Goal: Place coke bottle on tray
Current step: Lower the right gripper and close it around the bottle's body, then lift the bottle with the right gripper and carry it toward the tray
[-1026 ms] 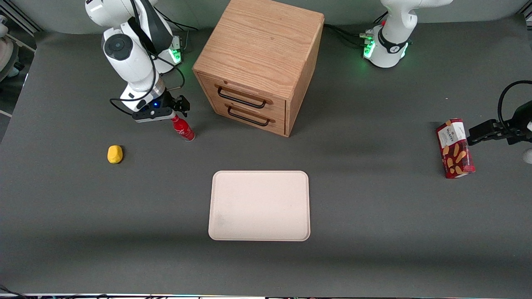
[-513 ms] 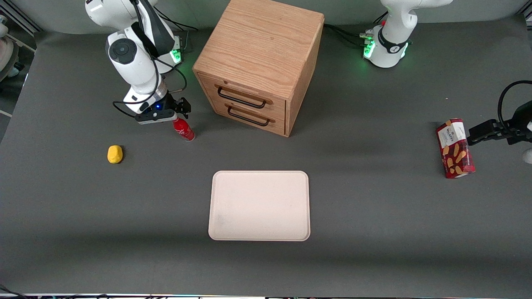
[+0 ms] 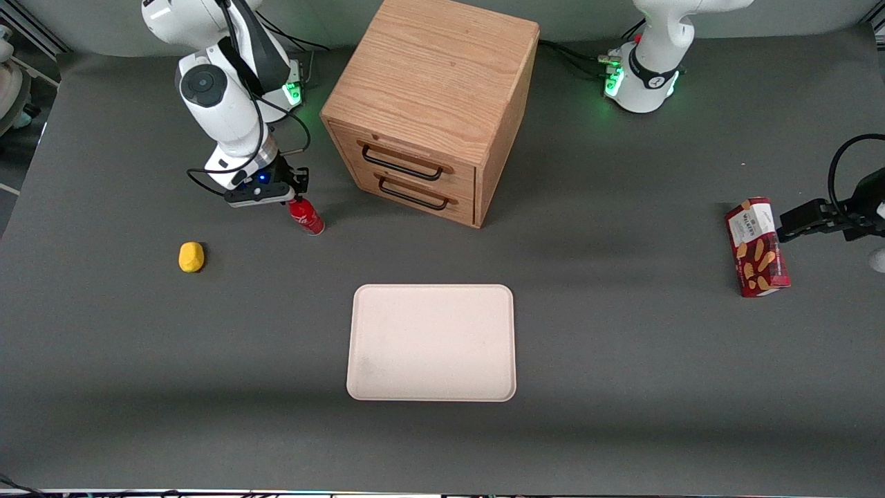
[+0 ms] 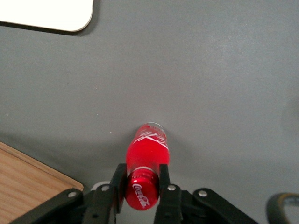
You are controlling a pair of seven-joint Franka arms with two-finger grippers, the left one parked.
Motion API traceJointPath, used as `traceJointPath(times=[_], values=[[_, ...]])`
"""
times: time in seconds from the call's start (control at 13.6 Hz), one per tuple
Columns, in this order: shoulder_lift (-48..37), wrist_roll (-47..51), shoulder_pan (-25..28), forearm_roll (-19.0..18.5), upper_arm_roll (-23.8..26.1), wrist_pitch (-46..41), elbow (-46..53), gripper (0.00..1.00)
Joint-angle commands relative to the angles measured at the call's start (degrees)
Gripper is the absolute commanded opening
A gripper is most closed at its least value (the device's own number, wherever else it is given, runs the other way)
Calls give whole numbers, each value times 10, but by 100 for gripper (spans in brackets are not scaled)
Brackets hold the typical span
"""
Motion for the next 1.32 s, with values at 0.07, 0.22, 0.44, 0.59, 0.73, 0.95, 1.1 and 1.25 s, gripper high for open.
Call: traceJointPath(times=[0.07, 0.22, 0.44, 0.59, 0.73, 0.95, 1.1, 1.25], values=[[-1, -4, -1, -9, -2, -6, 2, 0], [-8, -6, -6, -9, -6, -28, 16, 0], [-13, -7, -11, -8, -7, -99, 75, 0], [-16, -7, -16, -8, -14, -164, 128, 0], [-23, -14, -15, -8, -18, -243, 192, 0], [-23, -22, -15, -5, -19, -369, 299, 0], [-25, -22, -15, -1, -20, -434, 359, 0], [-26, -22, -15, 6, -20, -477, 403, 0]])
